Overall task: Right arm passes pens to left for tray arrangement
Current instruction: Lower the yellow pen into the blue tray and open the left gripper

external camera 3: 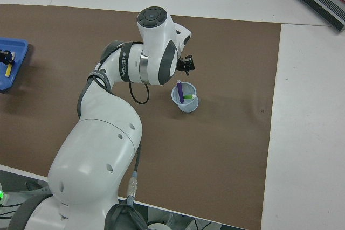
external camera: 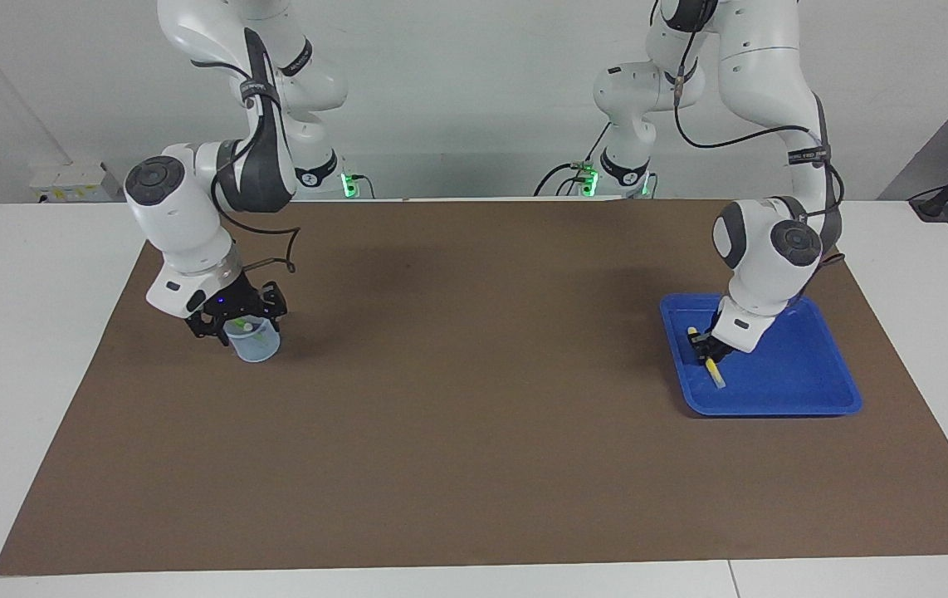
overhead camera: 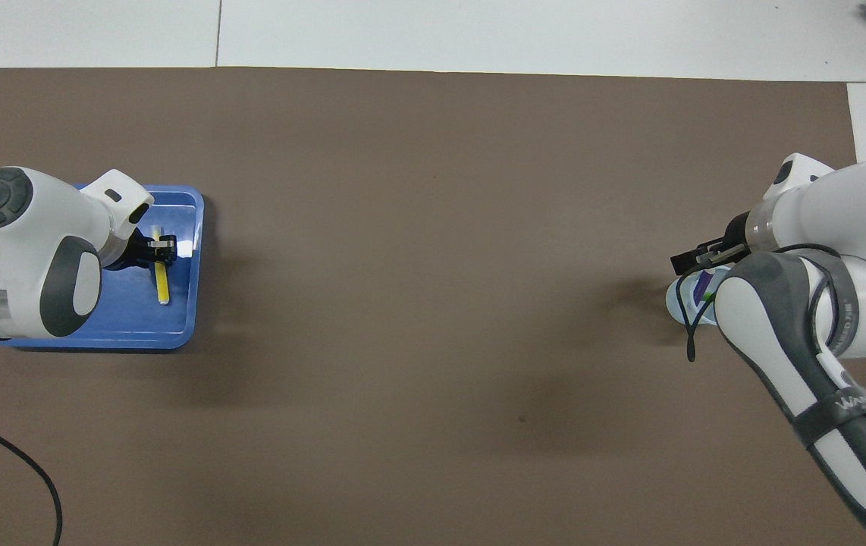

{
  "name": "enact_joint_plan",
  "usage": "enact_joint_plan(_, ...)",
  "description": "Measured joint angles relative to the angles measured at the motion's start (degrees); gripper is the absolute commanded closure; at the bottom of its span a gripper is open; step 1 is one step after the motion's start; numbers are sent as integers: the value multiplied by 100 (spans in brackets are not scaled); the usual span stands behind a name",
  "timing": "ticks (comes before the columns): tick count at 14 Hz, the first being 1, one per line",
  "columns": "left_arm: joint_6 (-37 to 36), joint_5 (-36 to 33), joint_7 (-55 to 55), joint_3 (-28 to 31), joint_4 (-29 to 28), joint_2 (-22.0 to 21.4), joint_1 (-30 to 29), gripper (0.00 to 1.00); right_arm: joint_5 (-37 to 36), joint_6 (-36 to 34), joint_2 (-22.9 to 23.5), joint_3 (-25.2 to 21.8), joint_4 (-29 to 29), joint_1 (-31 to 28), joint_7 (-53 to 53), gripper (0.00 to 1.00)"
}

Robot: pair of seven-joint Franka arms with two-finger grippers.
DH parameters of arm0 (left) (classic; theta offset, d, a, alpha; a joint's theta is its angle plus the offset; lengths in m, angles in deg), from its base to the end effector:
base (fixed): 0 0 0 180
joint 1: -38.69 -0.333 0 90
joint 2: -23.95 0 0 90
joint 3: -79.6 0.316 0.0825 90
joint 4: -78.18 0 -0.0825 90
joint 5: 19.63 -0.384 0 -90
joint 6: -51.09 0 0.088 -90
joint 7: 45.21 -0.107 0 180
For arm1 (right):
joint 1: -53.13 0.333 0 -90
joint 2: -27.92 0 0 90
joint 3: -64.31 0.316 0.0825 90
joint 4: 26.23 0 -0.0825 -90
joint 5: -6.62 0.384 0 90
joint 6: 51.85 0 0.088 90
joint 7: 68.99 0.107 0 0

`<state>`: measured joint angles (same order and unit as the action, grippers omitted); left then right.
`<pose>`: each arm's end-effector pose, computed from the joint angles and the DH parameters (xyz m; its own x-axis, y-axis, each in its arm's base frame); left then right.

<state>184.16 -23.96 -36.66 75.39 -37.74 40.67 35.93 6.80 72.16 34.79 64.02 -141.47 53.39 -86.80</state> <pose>0.5970 -0.0125 0.3066 0.9971 0.0754 0.0129 0.0758 -0.9966 -0.0329 0.5803 -0.0001 0.3986 0.9522 0.3037 0.0322 0.3036 -0.9528 0.0082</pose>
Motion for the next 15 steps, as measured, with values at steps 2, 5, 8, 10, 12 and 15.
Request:
enact_joint_plan(2, -1, 0, 0, 13, 1, 0, -1, 0, -77, -134, -1, 0, -4, 1, 0, 22)
enact_joint_plan(5, 0, 0, 2, -7, 12, -3, 7, 0, -148, -322, -9, 0, -3, 2, 0, 30)
enact_joint_plan(8, 30, -26, 54, -18, 27, -6, 131, 0, -151, -367, -15, 0, -2, 3, 0, 44)
enact_joint_plan(10, 30, -57, 77, 25, 46, -15, 148, 0, -151, -368, -15, 0, -2, 3, 0, 59)
enact_joint_plan(12, -66, -57, 83, 38, 170, -39, 86, 0, -151, -368, -15, 0, -2, 3, 0, 62)
enact_joint_plan(15, -1337, -56, 83, 34, 761, -229, 60, 0, -152, -368, -15, 0, -2, 3, 0, 74)
